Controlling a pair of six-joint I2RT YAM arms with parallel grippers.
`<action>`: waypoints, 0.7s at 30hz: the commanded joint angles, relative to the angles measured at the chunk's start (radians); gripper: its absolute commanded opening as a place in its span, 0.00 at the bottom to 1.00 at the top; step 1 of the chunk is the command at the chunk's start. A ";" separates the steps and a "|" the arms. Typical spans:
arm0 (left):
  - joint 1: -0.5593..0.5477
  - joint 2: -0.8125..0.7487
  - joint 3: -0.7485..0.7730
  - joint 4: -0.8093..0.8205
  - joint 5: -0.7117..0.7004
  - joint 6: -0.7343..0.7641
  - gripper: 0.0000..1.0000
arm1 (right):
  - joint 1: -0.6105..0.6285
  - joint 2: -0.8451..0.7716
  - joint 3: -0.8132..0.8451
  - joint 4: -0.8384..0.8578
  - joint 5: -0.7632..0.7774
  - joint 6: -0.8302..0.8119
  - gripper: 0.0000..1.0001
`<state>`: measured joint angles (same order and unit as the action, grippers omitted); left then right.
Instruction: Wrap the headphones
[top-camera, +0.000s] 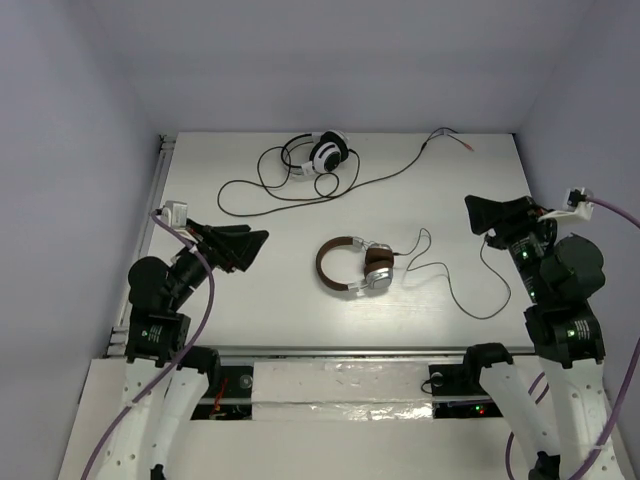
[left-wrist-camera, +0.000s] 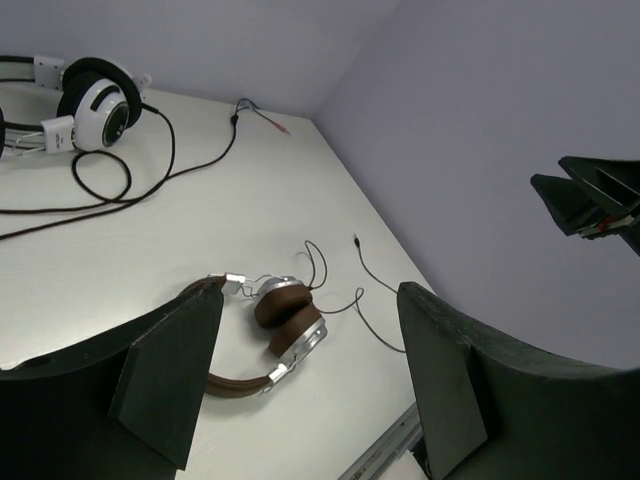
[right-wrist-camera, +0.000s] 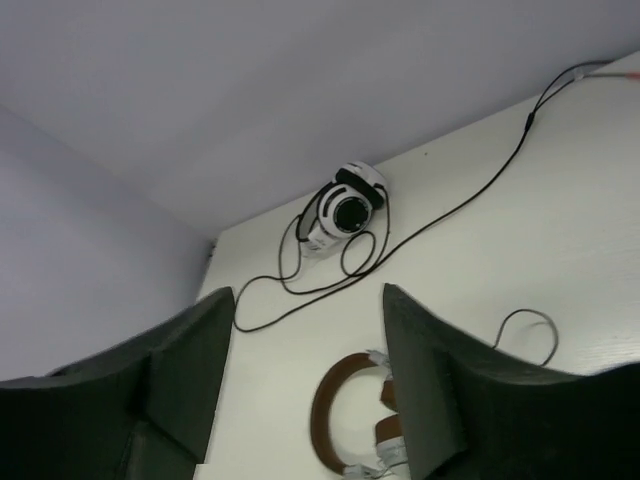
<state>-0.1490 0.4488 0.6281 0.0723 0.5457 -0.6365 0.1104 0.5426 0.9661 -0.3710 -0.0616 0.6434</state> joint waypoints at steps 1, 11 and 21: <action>-0.003 0.043 -0.002 0.038 0.007 -0.012 0.67 | -0.006 -0.018 0.016 0.004 0.034 -0.019 0.67; -0.182 0.085 -0.068 0.064 -0.246 -0.049 0.13 | -0.006 0.042 -0.067 0.087 -0.102 0.024 0.00; -0.782 0.550 0.076 -0.126 -0.967 -0.034 0.11 | 0.003 0.059 -0.136 0.110 -0.141 0.019 0.00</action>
<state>-0.8734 0.9302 0.6228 0.0242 -0.1356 -0.6685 0.1108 0.6155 0.8356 -0.3214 -0.1768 0.6743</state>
